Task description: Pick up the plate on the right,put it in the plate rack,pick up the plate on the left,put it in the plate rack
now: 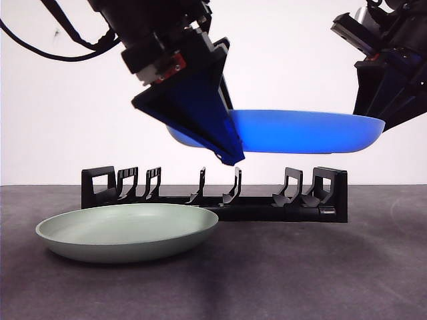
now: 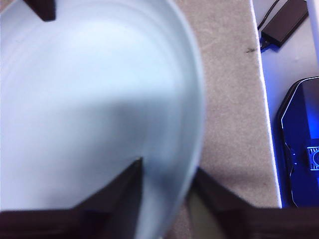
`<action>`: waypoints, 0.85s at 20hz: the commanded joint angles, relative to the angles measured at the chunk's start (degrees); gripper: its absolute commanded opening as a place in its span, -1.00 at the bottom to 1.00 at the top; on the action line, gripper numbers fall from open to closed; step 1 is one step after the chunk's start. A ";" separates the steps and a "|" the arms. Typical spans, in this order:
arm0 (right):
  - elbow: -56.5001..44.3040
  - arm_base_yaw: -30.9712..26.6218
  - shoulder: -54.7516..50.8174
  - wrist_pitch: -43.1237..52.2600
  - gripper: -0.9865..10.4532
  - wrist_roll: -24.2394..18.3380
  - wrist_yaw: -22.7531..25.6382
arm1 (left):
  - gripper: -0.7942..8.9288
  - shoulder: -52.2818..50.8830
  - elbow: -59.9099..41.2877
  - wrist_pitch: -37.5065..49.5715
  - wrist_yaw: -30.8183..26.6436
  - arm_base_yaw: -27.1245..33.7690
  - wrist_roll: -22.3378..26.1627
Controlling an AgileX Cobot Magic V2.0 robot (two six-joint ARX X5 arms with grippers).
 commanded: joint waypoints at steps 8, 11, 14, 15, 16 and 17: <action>1.07 -0.28 0.26 6.97 -0.60 0.46 -0.68 | -0.86 0.15 -0.09 0.37 0.04 -2.58 0.11; 4.00 -0.28 -0.15 10.49 0.00 0.48 -0.70 | -0.86 0.15 -0.09 0.76 -0.13 -2.10 -0.35; 7.61 -0.28 -2.47 14.60 0.05 1.36 -0.66 | -0.86 0.15 -0.09 3.10 -0.11 0.11 -2.56; 8.04 -0.28 -3.76 17.38 0.05 2.10 -0.63 | -0.86 0.15 -0.09 4.94 -0.07 1.29 -4.11; 8.09 -0.33 -5.44 20.26 0.05 3.10 -0.35 | -0.86 0.15 -0.09 7.19 -0.07 2.91 -5.70; 8.09 -0.42 -7.08 22.49 0.05 4.22 0.98 | -0.86 0.15 -0.07 9.81 0.02 4.85 -8.22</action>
